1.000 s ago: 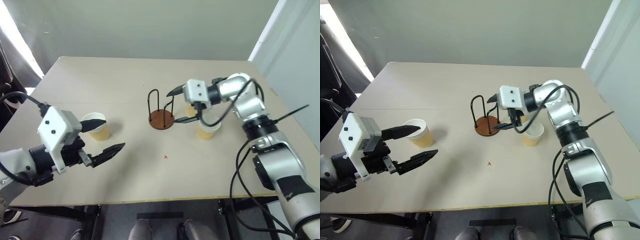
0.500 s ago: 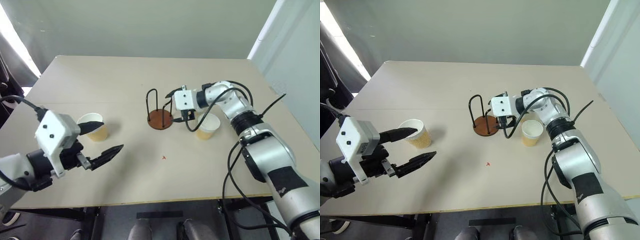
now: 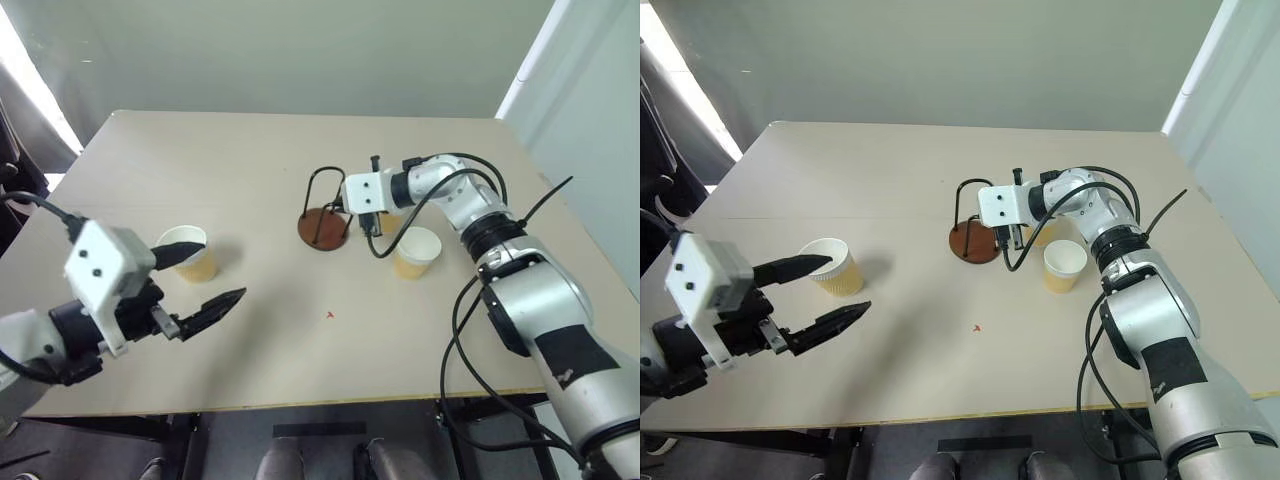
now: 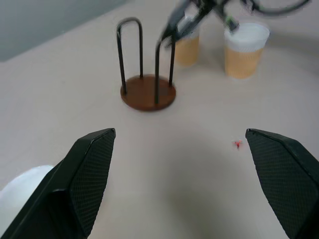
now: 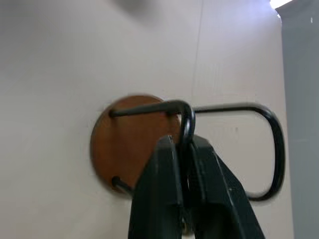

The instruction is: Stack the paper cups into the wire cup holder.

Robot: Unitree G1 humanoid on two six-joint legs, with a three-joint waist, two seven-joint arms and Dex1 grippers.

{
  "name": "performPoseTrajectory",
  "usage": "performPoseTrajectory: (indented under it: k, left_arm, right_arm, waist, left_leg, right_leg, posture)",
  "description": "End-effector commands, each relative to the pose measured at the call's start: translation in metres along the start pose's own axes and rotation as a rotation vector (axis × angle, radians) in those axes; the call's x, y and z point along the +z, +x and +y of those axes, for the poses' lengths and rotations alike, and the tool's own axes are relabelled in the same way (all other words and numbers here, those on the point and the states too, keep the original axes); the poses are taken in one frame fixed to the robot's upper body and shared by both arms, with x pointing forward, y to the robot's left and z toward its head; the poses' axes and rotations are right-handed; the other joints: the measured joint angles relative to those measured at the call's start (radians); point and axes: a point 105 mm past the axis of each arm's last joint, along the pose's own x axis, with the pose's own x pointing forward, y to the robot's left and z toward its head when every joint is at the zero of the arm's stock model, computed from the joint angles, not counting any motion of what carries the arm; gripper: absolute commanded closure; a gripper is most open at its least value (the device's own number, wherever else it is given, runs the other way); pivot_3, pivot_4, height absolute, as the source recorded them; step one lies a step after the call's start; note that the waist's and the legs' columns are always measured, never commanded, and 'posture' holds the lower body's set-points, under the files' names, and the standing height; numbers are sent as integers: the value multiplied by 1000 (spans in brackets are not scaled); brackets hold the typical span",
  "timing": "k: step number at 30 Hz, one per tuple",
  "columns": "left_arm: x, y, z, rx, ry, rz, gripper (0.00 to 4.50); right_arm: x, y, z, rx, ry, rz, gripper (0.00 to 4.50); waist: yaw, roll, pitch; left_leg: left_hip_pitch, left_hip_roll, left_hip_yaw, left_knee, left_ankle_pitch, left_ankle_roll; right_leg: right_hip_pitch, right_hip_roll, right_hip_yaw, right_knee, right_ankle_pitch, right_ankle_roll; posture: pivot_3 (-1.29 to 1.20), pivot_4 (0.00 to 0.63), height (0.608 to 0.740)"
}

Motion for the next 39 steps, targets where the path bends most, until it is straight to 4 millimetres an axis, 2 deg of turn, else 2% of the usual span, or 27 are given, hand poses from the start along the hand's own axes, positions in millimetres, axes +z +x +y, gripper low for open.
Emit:
performPoseTrajectory:
  k: [1, 5, 9, 12, 14, 18, 21, 23, 24, 28, 32, 35, 39]
  left_arm:
    - [28, -14, -2, -39, 52, -89, 0]
    - [31, -30, 9, -11, 52, -83, 0]
    - [15, -33, 5, -20, 27, -16, 0]
    - [-9, -39, 3, -9, 11, 110, 0]
    - [-27, -45, -1, -19, 8, 207, 0]
    - [-46, -50, -7, -39, 5, 294, 0]
    - [-48, -47, -7, -53, 6, 291, 0]
    - [-47, -44, -8, -66, 8, 281, 0]
    - [-47, -43, -8, -72, 9, 279, 0]
    - [-46, -41, -6, -86, 14, 277, 0]
    - [-44, -38, -8, -106, 15, 276, 0]
    - [-46, -34, -13, -128, 6, 279, 0]
    - [-46, -33, -16, -143, 3, 285, 0]
  right_arm:
    - [18, -11, -13, -22, -28, -88, 4478]
    - [24, -15, -9, 4, -19, -135, 4478]
    - [27, -23, -7, 28, -2, -175, 4478]
    - [34, -43, 0, 91, 11, -234, 4478]
    - [40, -59, 12, 154, 17, -274, 4478]
    - [45, -76, 45, 254, 27, -284, 4478]
    - [50, -82, 71, 306, 47, -286, 4478]
    - [53, -80, 78, 300, 47, -287, 4478]
    - [55, -78, 80, 291, 29, -294, 4478]
    - [66, -72, 82, 245, -26, -342, 4478]
    - [71, -69, 86, 226, -59, -379, 4478]
    - [77, -55, 80, 155, -137, -402, 4478]
    - [78, -49, 83, 157, -206, -423, 4478]
  waist:
    - [-1, 0, 0]
    - [-7, 0, 0]
    - [-10, 0, 0]
    - [-10, 0, 0]
    - [-8, 0, 0]
    - [-6, -1, -1]
    - [-9, -1, -1]
    - [-10, -1, 0]
    - [-13, -1, 0]
    - [-19, -1, 0]
    - [-18, -1, 0]
    - [-16, -1, 0]
    - [-12, -1, 0]
  left_leg:
    - [0, 0, 0, 0, 0, -1]
    - [-1, 0, 1, -1, 3, -10]
    - [-2, 1, 1, -1, 3, -9]
    - [-2, 1, 1, 0, 1, -6]
    - [-4, 1, 1, 1, 1, -6]
    - [-7, 0, 4, 7, 2, -10]
    - [-6, 1, 8, 11, 1, -10]
    - [-3, 1, 11, 12, -1, -7]
    - [-1, 1, 12, 12, -5, -1]
    - [11, 2, 14, 12, -7, 3]
    - [11, 3, 14, 12, -7, 3]
    - [10, 2, 14, 12, -8, 4]
    - [8, 3, 13, 12, -9, 4]
  right_leg:
    - [0, 0, 0, 0, 0, 0]
    - [-1, 0, 1, -1, 0, 0]
    - [-2, 0, 1, -1, 0, -1]
    - [-2, 0, 1, -1, 0, -1]
    - [-2, 0, 1, -2, 0, -1]
    - [-1, 2, 0, -2, -1, -1]
    - [1, 3, 0, -2, -1, -1]
    - [3, 5, 0, 0, -1, -1]
    - [5, 6, 1, 1, -1, -1]
    - [14, 9, 2, 1, -1, -2]
    - [13, 10, 3, 2, 0, -2]
    - [12, 10, 4, 1, 0, -2]
    - [10, 10, 4, 1, 0, -2]
  posture:
    - [0, 150, 740]
    - [0, 150, 740]
    - [0, 150, 740]
    - [0, 150, 740]
    - [0, 150, 740]
    - [0, 150, 740]
    - [0, 150, 740]
    - [0, 150, 740]
    - [0, 150, 740]
    - [0, 150, 740]
    - [0, 150, 740]
    - [0, 150, 740]
    - [0, 150, 740]
